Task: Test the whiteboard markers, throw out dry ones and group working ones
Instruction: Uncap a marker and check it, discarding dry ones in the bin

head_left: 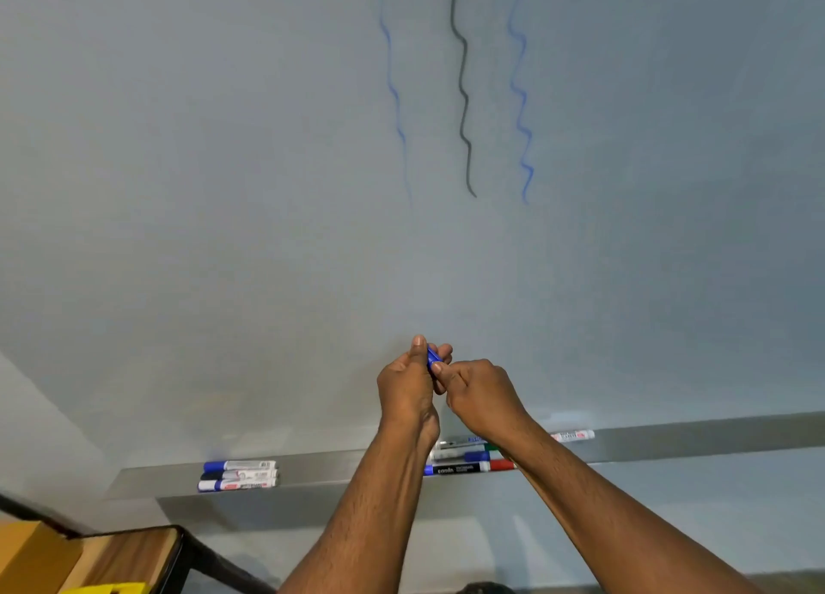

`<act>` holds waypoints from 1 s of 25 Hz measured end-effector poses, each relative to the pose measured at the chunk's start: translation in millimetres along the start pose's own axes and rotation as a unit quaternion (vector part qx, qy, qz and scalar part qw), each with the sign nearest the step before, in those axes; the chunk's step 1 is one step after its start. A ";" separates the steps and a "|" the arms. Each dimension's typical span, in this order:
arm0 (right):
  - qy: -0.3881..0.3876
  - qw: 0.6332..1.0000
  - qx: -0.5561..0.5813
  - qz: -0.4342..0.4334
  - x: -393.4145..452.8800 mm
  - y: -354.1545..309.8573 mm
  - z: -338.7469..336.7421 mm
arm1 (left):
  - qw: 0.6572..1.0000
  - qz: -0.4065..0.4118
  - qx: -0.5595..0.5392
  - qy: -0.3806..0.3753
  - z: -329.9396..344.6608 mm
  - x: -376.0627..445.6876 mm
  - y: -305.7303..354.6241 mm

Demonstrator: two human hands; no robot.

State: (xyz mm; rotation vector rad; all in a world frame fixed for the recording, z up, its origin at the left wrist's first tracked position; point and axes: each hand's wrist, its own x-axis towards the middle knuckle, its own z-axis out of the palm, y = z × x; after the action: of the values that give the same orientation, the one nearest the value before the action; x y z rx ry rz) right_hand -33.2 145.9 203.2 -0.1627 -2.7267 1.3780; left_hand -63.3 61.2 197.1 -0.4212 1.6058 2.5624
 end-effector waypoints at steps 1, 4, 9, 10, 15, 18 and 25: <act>0.015 0.999 -0.021 -0.020 0.6 -2.8 -2.5 | 1.000 0.007 -0.007 0.004 3.4 -0.5 4.4; 0.058 0.995 -0.051 -0.063 0.5 -14.2 -7.6 | 0.999 0.020 -0.043 -0.002 11.6 -1.9 24.2; 0.047 0.998 0.029 -0.039 0.0 -39.5 -18.5 | 0.997 0.021 -0.074 -0.004 15.3 0.7 47.2; 0.012 0.994 0.110 -0.009 -6.8 -33.4 -19.2 | 0.990 0.022 -0.136 0.005 4.3 10.0 61.4; -0.168 0.936 0.280 0.129 -46.5 25.5 -1.7 | 0.970 0.230 -0.032 0.076 -52.3 38.6 145.9; -0.111 0.961 0.234 0.097 -26.7 17.5 -9.8 | 0.905 0.358 0.218 0.073 -33.0 18.8 144.5; 0.001 0.938 0.291 -0.188 9.5 -97.3 -102.8 | 0.701 0.609 0.343 0.139 26.6 -3.1 233.5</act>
State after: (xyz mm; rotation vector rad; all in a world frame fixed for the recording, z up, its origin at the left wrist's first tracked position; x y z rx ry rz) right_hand -35.8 171.7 342.6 0.3729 -2.0650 1.9461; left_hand -116.3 -18.5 411.8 0.5937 3.6336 2.0254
